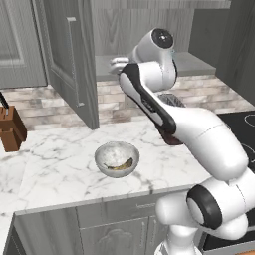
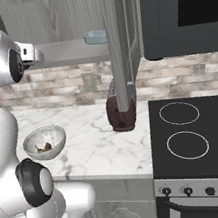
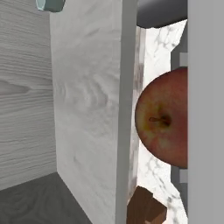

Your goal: Open the cabinet. Pick the banana and apple from the cabinet and place them into the bowl. Then close the cabinet.

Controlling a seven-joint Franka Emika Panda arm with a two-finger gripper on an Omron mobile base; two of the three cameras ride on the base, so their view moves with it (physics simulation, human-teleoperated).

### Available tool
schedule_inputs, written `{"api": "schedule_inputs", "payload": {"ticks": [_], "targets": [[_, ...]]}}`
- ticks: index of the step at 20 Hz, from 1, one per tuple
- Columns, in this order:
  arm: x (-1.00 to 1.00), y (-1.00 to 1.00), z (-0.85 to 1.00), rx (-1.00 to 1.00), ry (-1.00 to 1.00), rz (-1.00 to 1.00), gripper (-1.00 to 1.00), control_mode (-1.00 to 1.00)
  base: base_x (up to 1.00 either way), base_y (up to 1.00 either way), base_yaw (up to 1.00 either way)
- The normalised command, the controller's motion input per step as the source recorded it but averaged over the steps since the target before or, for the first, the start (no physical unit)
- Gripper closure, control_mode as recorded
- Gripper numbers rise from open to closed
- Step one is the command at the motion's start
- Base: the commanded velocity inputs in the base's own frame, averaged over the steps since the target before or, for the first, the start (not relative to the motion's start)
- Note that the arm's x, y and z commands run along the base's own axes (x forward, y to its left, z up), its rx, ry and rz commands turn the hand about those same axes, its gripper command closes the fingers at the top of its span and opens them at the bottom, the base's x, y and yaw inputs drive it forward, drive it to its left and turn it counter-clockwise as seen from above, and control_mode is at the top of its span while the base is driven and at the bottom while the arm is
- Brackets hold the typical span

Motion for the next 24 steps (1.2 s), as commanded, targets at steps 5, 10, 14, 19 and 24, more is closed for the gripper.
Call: {"api": "schedule_inputs", "payload": {"ticks": [5, 10, 14, 19, 24], "targets": [[-0.99, -0.15, 0.08, 0.03, 0.07, -0.03, 1.0, -1.0, 0.0, 0.0, 0.0], [-0.86, -0.01, -0.03, 0.04, 0.14, -0.01, 1.0, -1.0, 0.0, 0.0, 0.0], [-0.62, 0.0, -0.19, 0.03, 0.16, 0.0, 1.0, -1.0, 0.0, 0.0, 0.0], [-0.21, 0.0, -0.35, 0.01, 0.12, 0.0, 1.0, -1.0, 0.0, 0.0, 0.0], [0.0, 0.0, -0.62, 0.0, 0.05, 0.0, 1.0, -1.0, 0.0, 0.0, 0.0]]}}
